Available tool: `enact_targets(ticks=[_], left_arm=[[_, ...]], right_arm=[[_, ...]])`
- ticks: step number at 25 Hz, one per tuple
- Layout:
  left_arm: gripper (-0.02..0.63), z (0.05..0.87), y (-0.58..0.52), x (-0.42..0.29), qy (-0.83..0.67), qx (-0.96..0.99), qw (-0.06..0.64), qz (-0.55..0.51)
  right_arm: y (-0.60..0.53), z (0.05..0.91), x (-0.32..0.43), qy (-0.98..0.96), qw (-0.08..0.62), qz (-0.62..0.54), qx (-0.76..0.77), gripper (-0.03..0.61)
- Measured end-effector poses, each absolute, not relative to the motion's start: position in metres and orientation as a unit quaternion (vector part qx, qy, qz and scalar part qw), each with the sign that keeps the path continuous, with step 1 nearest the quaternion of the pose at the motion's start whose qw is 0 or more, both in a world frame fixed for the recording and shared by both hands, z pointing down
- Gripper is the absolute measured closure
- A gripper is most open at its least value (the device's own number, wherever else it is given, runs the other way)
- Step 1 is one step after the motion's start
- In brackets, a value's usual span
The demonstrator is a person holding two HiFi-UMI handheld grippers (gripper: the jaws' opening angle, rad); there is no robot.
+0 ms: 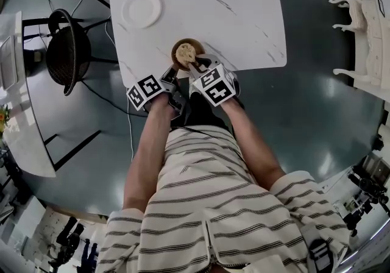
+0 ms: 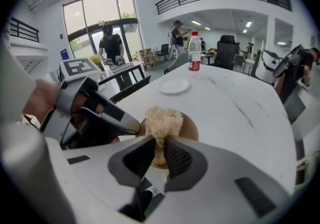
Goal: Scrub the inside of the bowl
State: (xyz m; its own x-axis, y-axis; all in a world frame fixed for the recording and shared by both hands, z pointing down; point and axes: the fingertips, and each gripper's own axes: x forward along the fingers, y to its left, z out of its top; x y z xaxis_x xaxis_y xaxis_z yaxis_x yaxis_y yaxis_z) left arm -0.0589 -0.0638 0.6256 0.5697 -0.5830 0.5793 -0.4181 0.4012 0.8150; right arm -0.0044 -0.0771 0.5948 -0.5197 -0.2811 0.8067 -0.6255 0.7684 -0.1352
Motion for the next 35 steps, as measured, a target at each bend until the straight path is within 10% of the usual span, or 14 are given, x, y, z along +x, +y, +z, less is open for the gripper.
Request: enact_targets(ticks=[35], left_arm=[[0.606,0.625,-0.062,-0.054,-0.451,0.564,0.691,-0.037]], right_arm=[[-0.115,0.592,0.001,-0.833,0.387,0.24,0.314,0.515]])
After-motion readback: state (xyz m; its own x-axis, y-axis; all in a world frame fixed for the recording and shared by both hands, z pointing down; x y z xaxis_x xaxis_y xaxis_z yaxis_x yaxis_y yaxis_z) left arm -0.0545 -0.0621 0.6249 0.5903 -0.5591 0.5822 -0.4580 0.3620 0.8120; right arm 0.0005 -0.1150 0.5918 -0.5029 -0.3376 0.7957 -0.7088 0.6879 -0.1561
